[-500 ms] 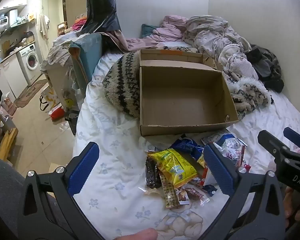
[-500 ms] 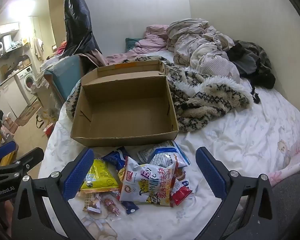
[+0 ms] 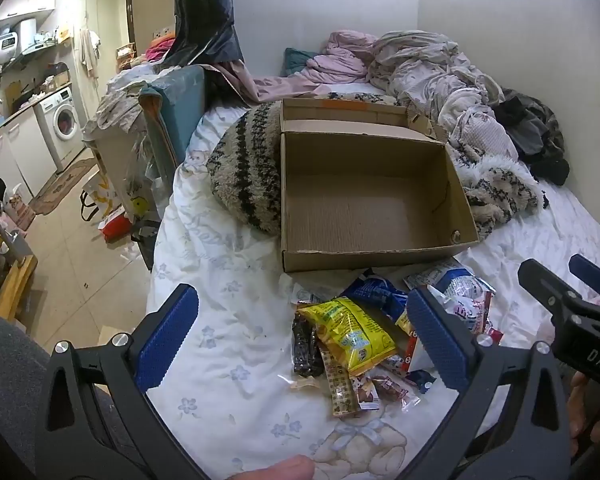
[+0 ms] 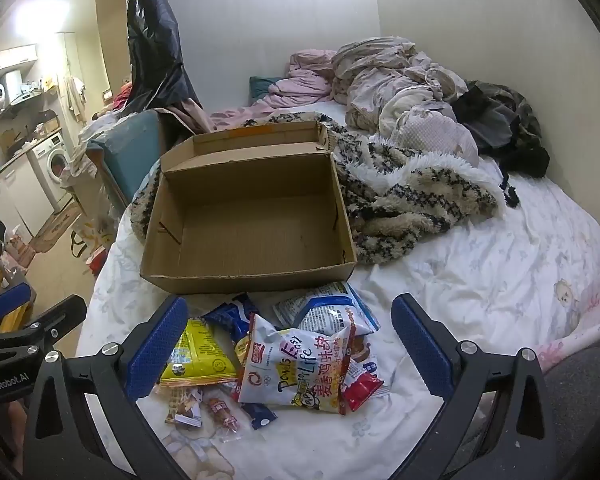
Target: Organize snacks
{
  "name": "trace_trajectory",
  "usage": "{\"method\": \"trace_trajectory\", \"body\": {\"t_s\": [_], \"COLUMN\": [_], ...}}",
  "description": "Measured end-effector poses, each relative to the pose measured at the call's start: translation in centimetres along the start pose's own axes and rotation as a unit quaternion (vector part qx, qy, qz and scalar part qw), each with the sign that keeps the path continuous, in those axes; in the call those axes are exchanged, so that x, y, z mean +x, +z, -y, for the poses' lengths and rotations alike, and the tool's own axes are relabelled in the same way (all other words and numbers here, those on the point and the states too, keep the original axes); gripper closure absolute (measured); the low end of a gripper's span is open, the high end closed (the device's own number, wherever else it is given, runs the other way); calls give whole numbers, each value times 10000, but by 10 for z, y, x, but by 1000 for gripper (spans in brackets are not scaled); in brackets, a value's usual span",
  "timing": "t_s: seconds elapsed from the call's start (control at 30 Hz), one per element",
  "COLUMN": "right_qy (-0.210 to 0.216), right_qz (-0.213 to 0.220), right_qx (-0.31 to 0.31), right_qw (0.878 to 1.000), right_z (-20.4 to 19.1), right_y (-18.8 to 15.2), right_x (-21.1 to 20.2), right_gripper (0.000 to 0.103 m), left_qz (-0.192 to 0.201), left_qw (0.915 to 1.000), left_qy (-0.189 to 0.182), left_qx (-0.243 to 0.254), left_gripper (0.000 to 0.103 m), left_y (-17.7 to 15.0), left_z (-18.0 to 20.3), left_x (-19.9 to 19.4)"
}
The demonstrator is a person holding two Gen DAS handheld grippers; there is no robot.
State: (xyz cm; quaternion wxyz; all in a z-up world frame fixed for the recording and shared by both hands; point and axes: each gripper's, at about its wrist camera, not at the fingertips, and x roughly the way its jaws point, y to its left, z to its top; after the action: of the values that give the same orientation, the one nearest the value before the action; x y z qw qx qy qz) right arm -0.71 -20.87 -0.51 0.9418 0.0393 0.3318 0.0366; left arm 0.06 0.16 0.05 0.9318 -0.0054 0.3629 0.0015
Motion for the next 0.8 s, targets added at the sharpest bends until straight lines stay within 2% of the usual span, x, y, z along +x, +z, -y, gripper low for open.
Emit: {"method": "trace_trajectory", "body": {"t_s": [0.8], "right_qy": [-29], "right_qz": [0], "right_qx": [45], "right_qw": [10000], "right_z": [3], "right_y": [0], "right_x": [1], "right_gripper": [0], "left_qz": [2], "left_qw": [10000], "left_qy": [-15], "left_qx": [-3], "left_gripper": [0], "left_y": [1], "left_z": [1], "left_x": [0]}}
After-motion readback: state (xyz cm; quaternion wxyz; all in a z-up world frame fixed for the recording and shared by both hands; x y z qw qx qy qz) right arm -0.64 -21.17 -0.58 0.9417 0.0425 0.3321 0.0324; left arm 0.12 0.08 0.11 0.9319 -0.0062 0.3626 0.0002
